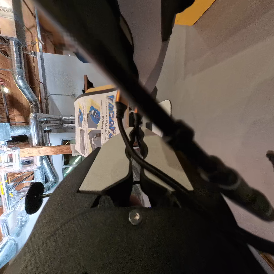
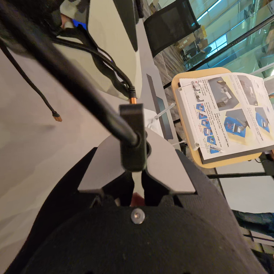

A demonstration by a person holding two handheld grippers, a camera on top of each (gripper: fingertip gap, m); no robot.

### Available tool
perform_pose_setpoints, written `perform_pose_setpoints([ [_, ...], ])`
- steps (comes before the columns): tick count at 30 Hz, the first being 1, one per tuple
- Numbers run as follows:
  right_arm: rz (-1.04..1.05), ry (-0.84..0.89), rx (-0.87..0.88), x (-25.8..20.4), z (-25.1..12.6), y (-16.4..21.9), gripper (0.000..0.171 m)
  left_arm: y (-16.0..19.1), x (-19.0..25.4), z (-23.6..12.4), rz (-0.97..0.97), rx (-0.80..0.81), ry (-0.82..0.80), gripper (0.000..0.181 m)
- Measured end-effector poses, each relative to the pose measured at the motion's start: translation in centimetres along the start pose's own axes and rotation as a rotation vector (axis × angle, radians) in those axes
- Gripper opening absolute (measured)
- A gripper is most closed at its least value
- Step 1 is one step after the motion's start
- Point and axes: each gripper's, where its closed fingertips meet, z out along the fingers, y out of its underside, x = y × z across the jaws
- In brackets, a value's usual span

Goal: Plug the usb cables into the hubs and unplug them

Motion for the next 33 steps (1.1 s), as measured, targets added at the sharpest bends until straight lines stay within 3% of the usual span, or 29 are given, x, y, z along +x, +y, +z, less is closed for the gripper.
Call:
perform_pose_setpoints([
  [1, 0.003, 0.005, -0.006, 0.2, -0.2, -0.1, 0.012, -0.1, -0.2, -0.1, -0.017, -0.003, 0.003, 0.006],
  [4, 0.019, 0.042, -0.059, 1.4, -1.0, 0.5, 0.012, 1.0, -0.4, -0.1, -0.096, -0.044, 0.045, 0.037],
  [8, 0.102, 0.127, -0.152, 4.2, -3.0, 3.4, 0.012, 2.7, -3.0, -1.6, -0.189, -0.032, -0.030, 0.045],
  [14, 0.270, 0.358, -0.321, 10.3, -8.8, 8.6, 0.012, 6.7, -5.2, -4.6, -0.239, -0.089, -0.110, 0.043],
  [17, 0.343, 0.505, -0.395, 13.3, -12.8, 11.3, 0.012, 8.4, -4.3, -5.4, -0.229, -0.125, -0.114, 0.042],
  [22, 0.390, 0.669, -0.661, 16.1, -19.6, 17.2, 0.012, 10.4, -1.5, -6.2, -0.257, -0.173, -0.075, 0.040],
  [26, 0.431, 0.644, -0.875, 15.0, -22.0, 21.7, 0.011, 11.3, 0.0, -6.5, -0.275, -0.191, -0.057, 0.040],
  [33, 0.413, 0.426, -1.117, 10.2, -18.2, 29.0, 0.012, 11.9, 1.4, -6.2, -0.279, -0.211, -0.028, 0.040],
])
